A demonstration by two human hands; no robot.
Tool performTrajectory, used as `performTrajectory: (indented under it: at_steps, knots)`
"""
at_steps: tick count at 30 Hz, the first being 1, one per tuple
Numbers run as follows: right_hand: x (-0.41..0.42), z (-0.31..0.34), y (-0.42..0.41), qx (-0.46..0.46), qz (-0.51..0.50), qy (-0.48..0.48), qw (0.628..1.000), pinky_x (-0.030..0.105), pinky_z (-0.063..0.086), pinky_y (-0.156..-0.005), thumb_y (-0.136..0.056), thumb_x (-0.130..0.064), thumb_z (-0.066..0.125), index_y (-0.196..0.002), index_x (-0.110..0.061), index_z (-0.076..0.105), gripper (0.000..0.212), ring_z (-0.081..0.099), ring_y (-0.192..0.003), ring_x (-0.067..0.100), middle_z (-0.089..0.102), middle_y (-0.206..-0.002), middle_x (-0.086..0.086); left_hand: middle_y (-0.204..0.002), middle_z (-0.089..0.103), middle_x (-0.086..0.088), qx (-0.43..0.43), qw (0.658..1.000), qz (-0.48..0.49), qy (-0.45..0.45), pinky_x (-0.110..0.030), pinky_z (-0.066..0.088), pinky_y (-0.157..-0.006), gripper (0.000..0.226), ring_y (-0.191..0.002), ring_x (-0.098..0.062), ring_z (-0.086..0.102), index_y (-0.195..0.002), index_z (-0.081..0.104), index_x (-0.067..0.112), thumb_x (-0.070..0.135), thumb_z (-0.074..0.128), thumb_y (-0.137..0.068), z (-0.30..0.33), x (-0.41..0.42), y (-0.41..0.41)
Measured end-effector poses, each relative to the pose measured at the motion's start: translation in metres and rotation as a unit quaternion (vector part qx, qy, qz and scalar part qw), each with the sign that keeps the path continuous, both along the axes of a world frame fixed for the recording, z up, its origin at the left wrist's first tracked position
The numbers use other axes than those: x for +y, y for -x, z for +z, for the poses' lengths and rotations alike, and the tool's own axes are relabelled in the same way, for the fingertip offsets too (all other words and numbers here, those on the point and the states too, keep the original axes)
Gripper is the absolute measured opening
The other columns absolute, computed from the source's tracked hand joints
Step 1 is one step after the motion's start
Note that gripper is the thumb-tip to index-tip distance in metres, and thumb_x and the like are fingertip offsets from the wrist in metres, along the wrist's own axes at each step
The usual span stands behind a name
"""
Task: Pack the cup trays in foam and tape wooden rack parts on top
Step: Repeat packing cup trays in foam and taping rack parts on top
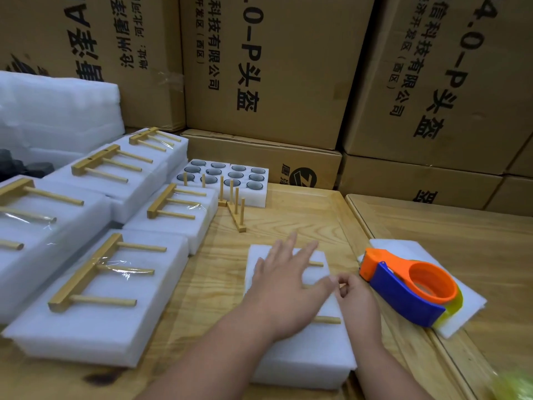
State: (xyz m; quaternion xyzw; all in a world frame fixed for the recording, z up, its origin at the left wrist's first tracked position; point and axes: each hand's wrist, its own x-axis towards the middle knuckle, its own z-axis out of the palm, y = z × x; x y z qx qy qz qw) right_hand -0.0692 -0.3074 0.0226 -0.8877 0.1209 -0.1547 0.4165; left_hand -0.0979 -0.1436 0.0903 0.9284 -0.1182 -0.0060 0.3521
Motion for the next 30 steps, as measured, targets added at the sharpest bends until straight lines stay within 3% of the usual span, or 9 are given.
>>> performTrajectory:
  at_steps: [3, 6, 9, 12, 14, 17, 21, 26, 30]
  knots:
    - [0.001, -0.001, -0.001, -0.008, -0.006, 0.004, 1.0, 0.033, 0.045, -0.056, -0.098, -0.031, 0.057, -0.087, -0.028, 0.062, 0.012, 0.059, -0.063, 0.015, 0.062, -0.066, -0.001, -0.166, 0.007, 0.023, -0.035, 0.984, 0.13, 0.12, -0.034, 0.005, -0.125, 0.08, -0.153, -0.001, -0.001, -0.154, 0.027, 0.047, 0.075, 0.042, -0.081, -0.006, 0.033, 0.018]
    - [0.002, -0.001, -0.002, -0.006, -0.004, 0.012, 1.0, 0.033, 0.044, -0.056, -0.098, -0.029, 0.056, -0.09, -0.027, 0.064, 0.011, 0.057, -0.063, 0.014, 0.061, -0.066, -0.002, -0.155, 0.042, 0.011, 0.112, 0.943, 0.24, 0.2, -0.039, 0.028, -0.119, 0.073, -0.143, -0.014, 0.038, -0.148, 0.045, 0.036, 0.063, 0.061, -0.082, -0.021, 0.061, 0.041]
    - [0.003, 0.0, -0.001, -0.001, -0.007, 0.022, 1.0, 0.033, 0.042, -0.055, -0.097, -0.028, 0.056, -0.086, -0.028, 0.063, 0.013, 0.056, -0.063, 0.013, 0.06, -0.064, -0.003, -0.092, 0.075, 0.017, 0.211, 0.914, 0.213, 0.273, -0.035, 0.05, -0.087, 0.031, -0.081, -0.003, 0.068, -0.092, 0.079, 0.036, 0.061, 0.063, -0.084, -0.025, 0.068, 0.056]
    - [0.004, 0.001, 0.0, 0.013, -0.001, 0.037, 0.999, 0.035, 0.044, -0.058, -0.098, -0.029, 0.054, -0.087, -0.028, 0.061, 0.013, 0.056, -0.065, 0.012, 0.06, -0.067, -0.004, -0.071, 0.064, 0.043, 0.192, 0.928, 0.173, 0.269, -0.017, 0.04, -0.071, 0.023, -0.067, 0.025, 0.058, -0.066, 0.067, 0.067, 0.06, 0.061, -0.088, -0.02, 0.066, 0.064]
    - [0.004, 0.002, 0.0, 0.018, 0.002, 0.043, 0.999, 0.035, 0.045, -0.058, -0.098, -0.03, 0.052, -0.089, -0.029, 0.061, 0.012, 0.056, -0.066, 0.012, 0.06, -0.069, -0.005, -0.08, 0.069, 0.038, 0.238, 0.91, 0.169, 0.295, -0.02, 0.044, -0.079, 0.012, -0.078, 0.022, 0.062, -0.076, 0.073, 0.059, 0.069, 0.067, -0.077, -0.016, 0.063, 0.064]
    - [0.002, 0.002, -0.001, 0.021, 0.001, 0.04, 0.999, 0.035, 0.047, -0.061, -0.099, -0.03, 0.052, -0.09, -0.029, 0.06, 0.011, 0.057, -0.068, 0.012, 0.061, -0.072, -0.006, -0.106, 0.077, 0.01, 0.279, 0.874, 0.143, 0.372, -0.042, 0.052, -0.099, 0.063, -0.102, -0.013, 0.073, -0.103, 0.079, 0.034, 0.072, 0.075, -0.053, -0.024, 0.069, 0.06]
    - [0.001, 0.001, -0.002, 0.033, 0.002, 0.043, 0.999, 0.037, 0.051, -0.066, -0.099, -0.036, 0.053, -0.09, -0.032, 0.057, 0.01, 0.059, -0.072, 0.013, 0.064, -0.076, -0.008, -0.1, 0.077, 0.017, 0.297, 0.856, 0.09, 0.414, -0.031, 0.059, -0.07, 0.043, -0.087, -0.007, 0.075, -0.096, 0.071, 0.06, 0.071, 0.076, -0.055, -0.011, 0.066, 0.068]
    - [0.003, -0.001, 0.002, 0.038, 0.026, 0.065, 0.997, 0.038, 0.049, -0.067, -0.095, -0.038, 0.059, -0.087, -0.032, 0.058, 0.01, 0.06, -0.073, 0.017, 0.065, -0.076, -0.009, -0.087, 0.079, 0.004, 0.214, 0.835, 0.198, 0.466, -0.025, 0.045, -0.045, 0.074, -0.063, -0.015, 0.071, -0.121, 0.065, 0.031, 0.045, 0.083, -0.05, -0.022, 0.065, 0.063]
    - [0.01, 0.002, 0.004, 0.077, 0.048, 0.12, 0.989, 0.036, 0.045, -0.068, -0.094, -0.043, 0.059, -0.087, -0.032, 0.058, 0.013, 0.061, -0.08, 0.023, 0.065, -0.08, -0.011, -0.095, 0.079, -0.006, 0.173, 0.769, 0.245, 0.564, -0.023, 0.046, -0.052, 0.066, -0.077, -0.02, 0.074, -0.113, 0.069, 0.022, 0.034, 0.08, -0.049, -0.009, 0.074, 0.059]
